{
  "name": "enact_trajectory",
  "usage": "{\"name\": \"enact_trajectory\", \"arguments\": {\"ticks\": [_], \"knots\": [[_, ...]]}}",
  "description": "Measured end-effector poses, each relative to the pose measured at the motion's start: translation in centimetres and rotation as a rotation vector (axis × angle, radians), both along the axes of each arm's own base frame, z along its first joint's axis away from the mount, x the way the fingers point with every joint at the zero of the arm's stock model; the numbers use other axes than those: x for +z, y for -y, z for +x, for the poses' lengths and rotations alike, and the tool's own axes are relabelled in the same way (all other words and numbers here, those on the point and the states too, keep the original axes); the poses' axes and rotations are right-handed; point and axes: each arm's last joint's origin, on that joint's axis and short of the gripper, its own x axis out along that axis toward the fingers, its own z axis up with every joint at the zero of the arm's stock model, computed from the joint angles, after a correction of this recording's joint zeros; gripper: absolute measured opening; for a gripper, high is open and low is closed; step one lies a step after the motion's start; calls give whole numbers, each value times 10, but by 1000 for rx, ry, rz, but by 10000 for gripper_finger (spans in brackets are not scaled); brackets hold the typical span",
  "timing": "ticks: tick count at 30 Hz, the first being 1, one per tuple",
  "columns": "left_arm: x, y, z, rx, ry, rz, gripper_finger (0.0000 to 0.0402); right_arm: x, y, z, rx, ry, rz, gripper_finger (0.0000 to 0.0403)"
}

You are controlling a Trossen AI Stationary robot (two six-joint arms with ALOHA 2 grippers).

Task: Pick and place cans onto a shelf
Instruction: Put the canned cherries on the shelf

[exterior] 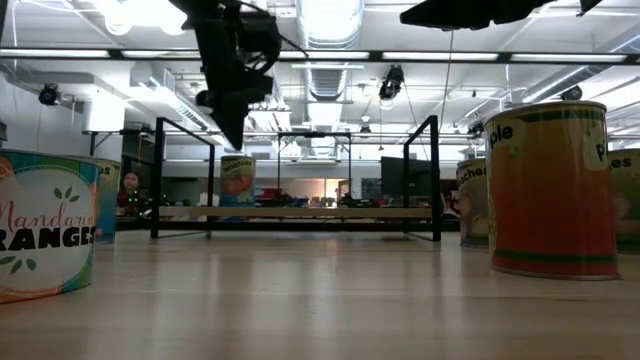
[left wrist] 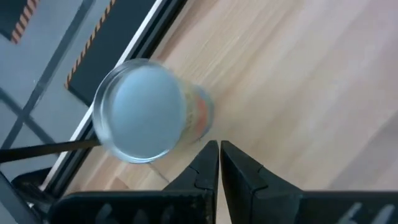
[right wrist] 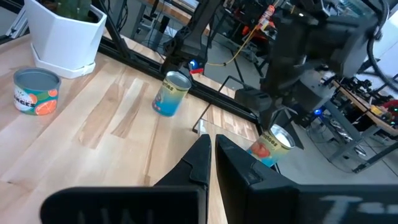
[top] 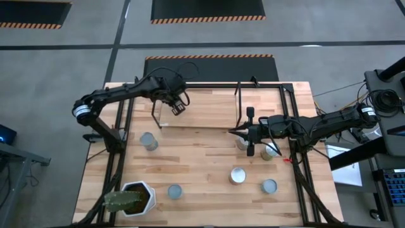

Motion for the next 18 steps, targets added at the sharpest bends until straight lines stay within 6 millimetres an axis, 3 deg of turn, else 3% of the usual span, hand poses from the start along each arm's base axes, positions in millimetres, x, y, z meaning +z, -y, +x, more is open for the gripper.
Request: {"name": "enact_trajectory", "arguments": {"ticks": [9,14,18], "knots": [[29,73,17,-135,85,-74,0,0,0,0,-1,1,1,13],[42,110,11,-90,48,-191,0,0,0,0,0,1,2,13],[50,126,0,27,-5,-255,0,1,0,0,-2,3,13,13]]}}
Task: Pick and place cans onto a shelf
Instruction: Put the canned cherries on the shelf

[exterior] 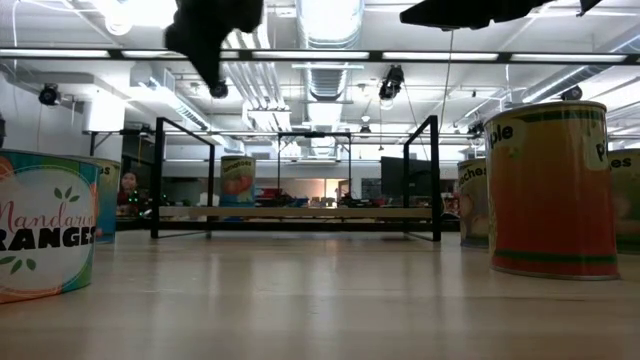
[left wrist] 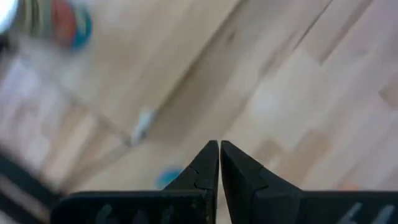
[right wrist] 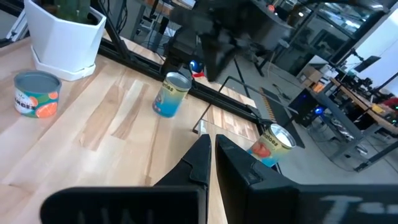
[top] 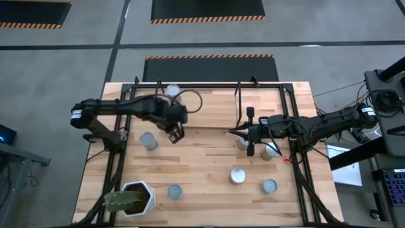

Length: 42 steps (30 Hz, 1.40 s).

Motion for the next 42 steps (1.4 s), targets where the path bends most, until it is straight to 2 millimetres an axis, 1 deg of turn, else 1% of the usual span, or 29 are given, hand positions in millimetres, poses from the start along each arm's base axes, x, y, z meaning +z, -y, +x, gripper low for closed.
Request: {"name": "enact_trajectory", "arguments": {"ticks": [4,7,10,13,17,19,21,24,27,32,37,40,42], "knots": [[-4,4,-13,172,-85,-100,0,0,0,0,0,0,-2,13],[-18,8,-22,257,-124,-131,0,0,0,0,2,0,-13,13],[-34,13,-37,327,-165,-133,0,0,0,0,3,1,-14,13],[-43,19,-53,386,-129,-161,0,0,0,0,3,-4,-14,13],[-51,20,-72,491,-34,-195,0,0,0,-3,6,-16,-28,13],[-55,19,-84,557,-27,-199,2,2,1,-5,6,-10,-29,13],[-59,19,-93,595,-23,-204,13,4,1,-6,6,1,-27,13],[-62,18,-103,614,-10,-209,43,6,1,-9,8,13,-23,13],[-62,18,-109,622,6,-193,88,8,1,-10,8,19,-20,13],[-64,16,-107,647,25,-123,186,7,1,-11,16,7,-24,13],[-71,15,-103,654,-38,-82,284,6,1,-11,17,2,-26,13],[-74,15,-100,637,-58,-68,325,6,1,-11,17,1,-26,13],[-75,15,-99,632,-69,-57,342,6,1,-11,17,-2,-27,13]]}}
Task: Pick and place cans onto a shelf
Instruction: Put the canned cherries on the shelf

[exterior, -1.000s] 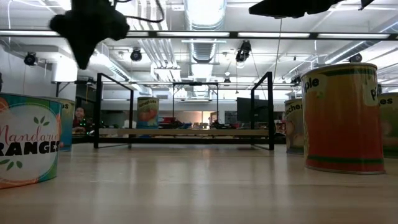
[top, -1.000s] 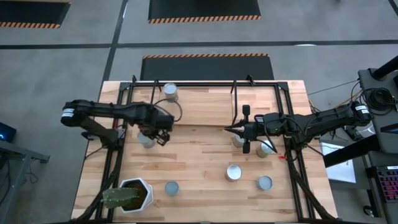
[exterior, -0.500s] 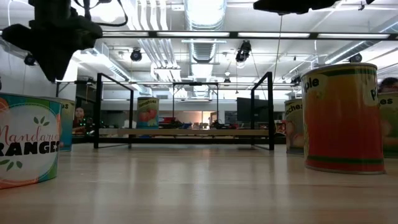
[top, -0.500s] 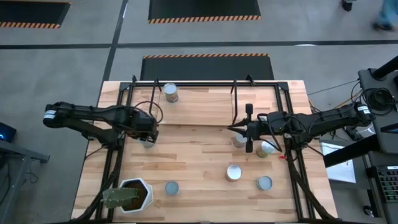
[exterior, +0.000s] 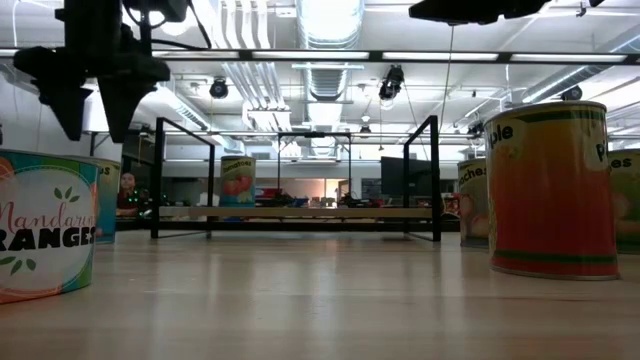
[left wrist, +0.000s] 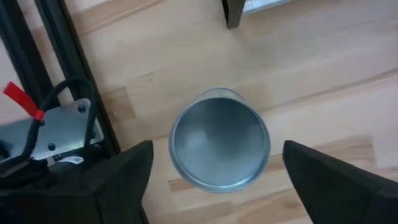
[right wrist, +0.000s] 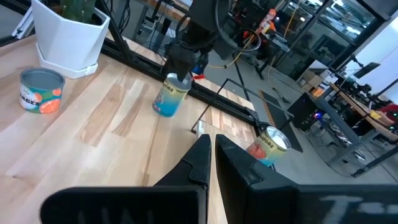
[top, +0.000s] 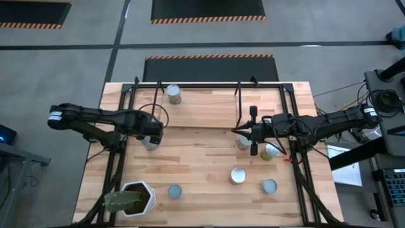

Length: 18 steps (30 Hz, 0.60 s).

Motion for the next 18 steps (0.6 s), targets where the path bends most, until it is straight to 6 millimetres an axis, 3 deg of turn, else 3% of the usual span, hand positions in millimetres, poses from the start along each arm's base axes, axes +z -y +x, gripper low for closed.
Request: {"name": "enact_trajectory", "arguments": {"ticks": [18], "knots": [[-22,0,-1,26,-18,8,335,0,0,0,0,-1,0,13]]}}
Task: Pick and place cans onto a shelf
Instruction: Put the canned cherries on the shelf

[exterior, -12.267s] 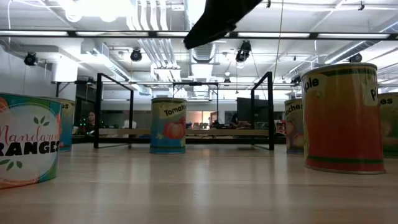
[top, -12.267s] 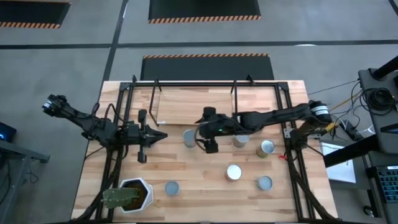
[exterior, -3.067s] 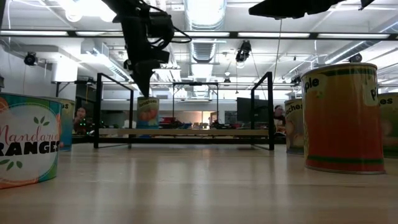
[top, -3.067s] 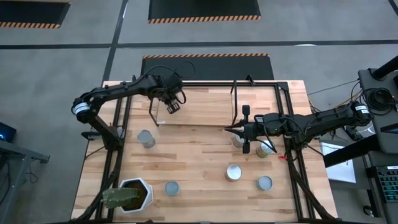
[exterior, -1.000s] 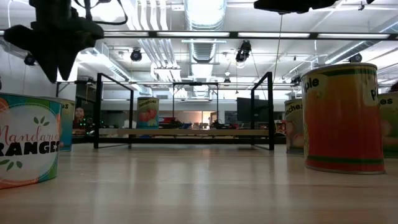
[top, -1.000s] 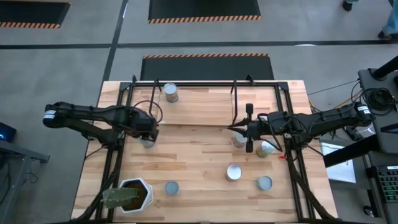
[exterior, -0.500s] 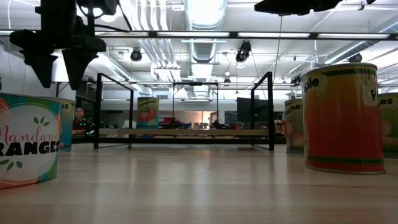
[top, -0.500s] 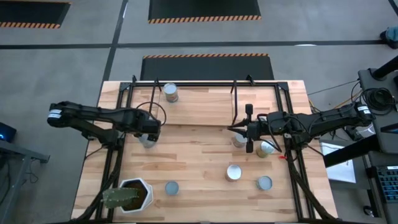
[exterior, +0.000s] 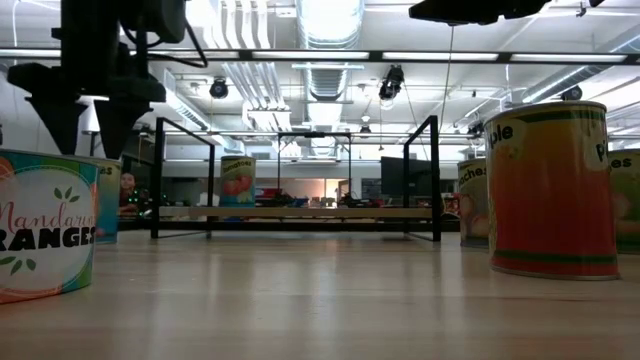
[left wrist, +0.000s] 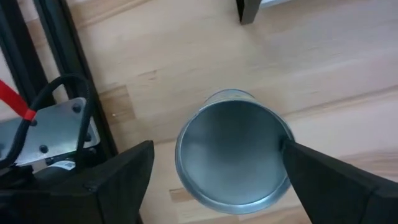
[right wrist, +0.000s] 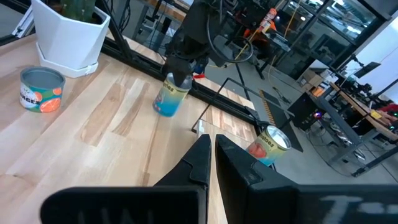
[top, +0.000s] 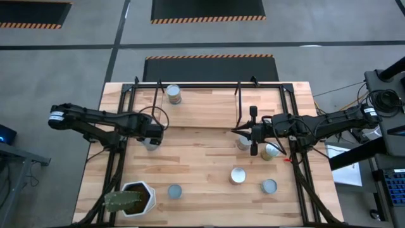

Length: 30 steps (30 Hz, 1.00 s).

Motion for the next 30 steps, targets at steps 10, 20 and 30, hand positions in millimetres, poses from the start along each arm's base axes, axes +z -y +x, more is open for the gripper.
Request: {"name": "enact_trajectory", "arguments": {"ticks": [10,20,30], "knots": [[2,2,0,-9,19,-41,335,0,0,0,0,0,0,13],[14,3,-4,10,124,-76,336,0,0,0,0,0,0,13],[11,2,-6,17,121,-34,336,0,0,0,0,-1,0,13]]}}
